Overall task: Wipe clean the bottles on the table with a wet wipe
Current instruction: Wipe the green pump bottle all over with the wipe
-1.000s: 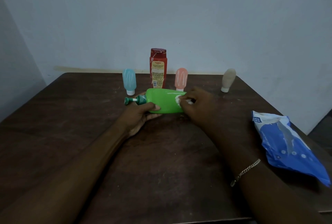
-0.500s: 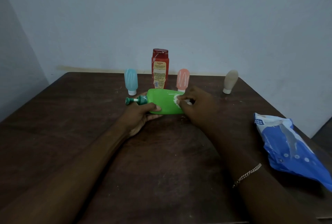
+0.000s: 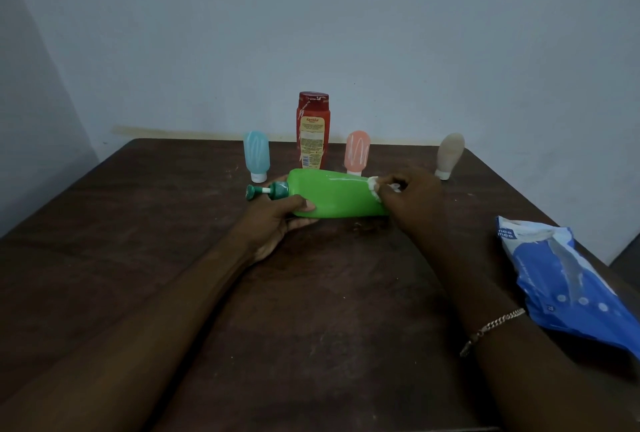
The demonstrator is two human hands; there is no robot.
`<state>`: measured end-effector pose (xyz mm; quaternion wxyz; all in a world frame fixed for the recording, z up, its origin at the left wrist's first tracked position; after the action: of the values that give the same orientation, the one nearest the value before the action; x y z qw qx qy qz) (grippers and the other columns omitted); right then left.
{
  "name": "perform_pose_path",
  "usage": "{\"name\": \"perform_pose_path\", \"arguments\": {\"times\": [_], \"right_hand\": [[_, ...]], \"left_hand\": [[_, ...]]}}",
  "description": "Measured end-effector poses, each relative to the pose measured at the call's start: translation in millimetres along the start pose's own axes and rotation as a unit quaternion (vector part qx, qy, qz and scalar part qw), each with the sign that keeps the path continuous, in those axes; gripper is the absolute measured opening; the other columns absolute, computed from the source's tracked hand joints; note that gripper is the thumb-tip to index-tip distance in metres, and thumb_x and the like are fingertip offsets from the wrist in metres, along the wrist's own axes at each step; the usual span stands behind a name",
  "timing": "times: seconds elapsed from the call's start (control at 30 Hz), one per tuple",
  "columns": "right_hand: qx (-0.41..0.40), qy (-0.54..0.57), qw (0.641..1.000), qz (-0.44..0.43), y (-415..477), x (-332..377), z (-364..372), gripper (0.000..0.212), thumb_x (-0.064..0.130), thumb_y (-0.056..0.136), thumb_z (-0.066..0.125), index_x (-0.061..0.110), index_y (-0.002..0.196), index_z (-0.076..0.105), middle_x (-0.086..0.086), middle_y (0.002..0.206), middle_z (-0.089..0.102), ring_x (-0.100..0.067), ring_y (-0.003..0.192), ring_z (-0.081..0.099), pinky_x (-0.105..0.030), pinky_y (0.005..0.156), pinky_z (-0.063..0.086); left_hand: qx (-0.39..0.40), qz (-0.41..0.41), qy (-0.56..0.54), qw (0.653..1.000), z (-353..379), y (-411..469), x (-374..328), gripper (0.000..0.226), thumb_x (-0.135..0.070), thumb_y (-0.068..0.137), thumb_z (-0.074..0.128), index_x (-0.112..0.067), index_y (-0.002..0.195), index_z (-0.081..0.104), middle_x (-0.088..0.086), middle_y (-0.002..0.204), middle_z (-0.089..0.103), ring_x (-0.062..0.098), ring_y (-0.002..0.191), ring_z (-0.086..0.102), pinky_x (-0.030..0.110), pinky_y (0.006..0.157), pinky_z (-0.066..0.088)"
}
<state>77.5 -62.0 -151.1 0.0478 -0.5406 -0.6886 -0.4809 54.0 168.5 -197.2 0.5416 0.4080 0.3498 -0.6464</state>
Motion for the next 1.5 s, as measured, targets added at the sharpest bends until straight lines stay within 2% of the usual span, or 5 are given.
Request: {"name": "perform_pose_path", "arguments": {"times": [0.83, 1.0, 1.2, 1.33, 1.5], "right_hand": [[0.030, 0.011, 0.998, 0.045, 5.2, -19.1, -0.6, 0.009, 0.020, 0.071, 0.069, 0.017, 0.062, 0.068, 0.002, 0.063, 0.067, -0.012, 0.062, 0.061, -0.028, 0.060, 0.049], [-0.005, 0.037, 0.998, 0.056, 7.9, -24.2, -4.2, 0.015, 0.018, 0.082, 0.071, 0.015, 0.096, 0.076, -0.002, 0.088, 0.072, -0.013, 0.080, 0.066, -0.028, 0.075, 0.054], [-0.009, -0.015, 0.999, 0.030, 8.0, -20.0, -12.8, 0.013, 0.018, 0.076, 0.066, 0.014, 0.071, 0.078, -0.006, 0.064, 0.071, -0.019, 0.063, 0.066, -0.035, 0.063, 0.055], [0.024, 0.003, 1.000, 0.011, 8.6, -17.5, -6.7, 0.017, 0.020, 0.083, 0.069, 0.016, 0.095, 0.080, -0.006, 0.086, 0.076, -0.017, 0.080, 0.069, -0.029, 0.073, 0.055], [-0.008, 0.006, 1.000, 0.028, 10.0, -23.9, -10.6, 0.015, 0.018, 0.083, 0.070, 0.016, 0.094, 0.080, -0.005, 0.086, 0.075, -0.018, 0.081, 0.068, -0.029, 0.072, 0.052]], "left_hand": [[-0.005, 0.004, -0.011, 1.000, -1.1, 0.6, -1.8, 0.038, 0.013, 0.089, 0.053, -0.010, 0.118, 0.059, 0.013, 0.119, 0.071, 0.028, 0.109, 0.070, 0.038, 0.086, 0.061], [-0.006, 0.008, -0.013, 1.000, -0.5, -0.1, -2.4, 0.037, 0.014, 0.089, 0.052, -0.011, 0.115, 0.060, 0.013, 0.117, 0.071, 0.029, 0.109, 0.069, 0.039, 0.087, 0.060], [-0.009, 0.002, -0.010, 1.000, -0.6, -0.6, -3.4, 0.036, 0.014, 0.089, 0.052, -0.010, 0.115, 0.059, 0.014, 0.120, 0.069, 0.030, 0.111, 0.068, 0.038, 0.085, 0.061], [-0.008, 0.000, -0.010, 1.000, -1.0, -0.9, -3.2, 0.037, 0.014, 0.089, 0.052, -0.011, 0.114, 0.060, 0.014, 0.121, 0.069, 0.030, 0.111, 0.067, 0.038, 0.086, 0.060], [-0.003, 0.009, 0.003, 1.000, -1.2, -0.9, -2.6, 0.045, 0.018, 0.088, 0.050, -0.010, 0.121, 0.060, 0.014, 0.116, 0.072, 0.029, 0.108, 0.069, 0.042, 0.091, 0.058]]}}
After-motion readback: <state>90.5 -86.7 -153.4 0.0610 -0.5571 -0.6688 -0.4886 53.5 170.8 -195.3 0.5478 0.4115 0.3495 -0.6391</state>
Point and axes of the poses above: each hand's wrist, its own y-axis towards the middle knuckle, its own z-axis out of the palm, x = y × z, the point moved 6 cm from there along y, towards the middle knuckle
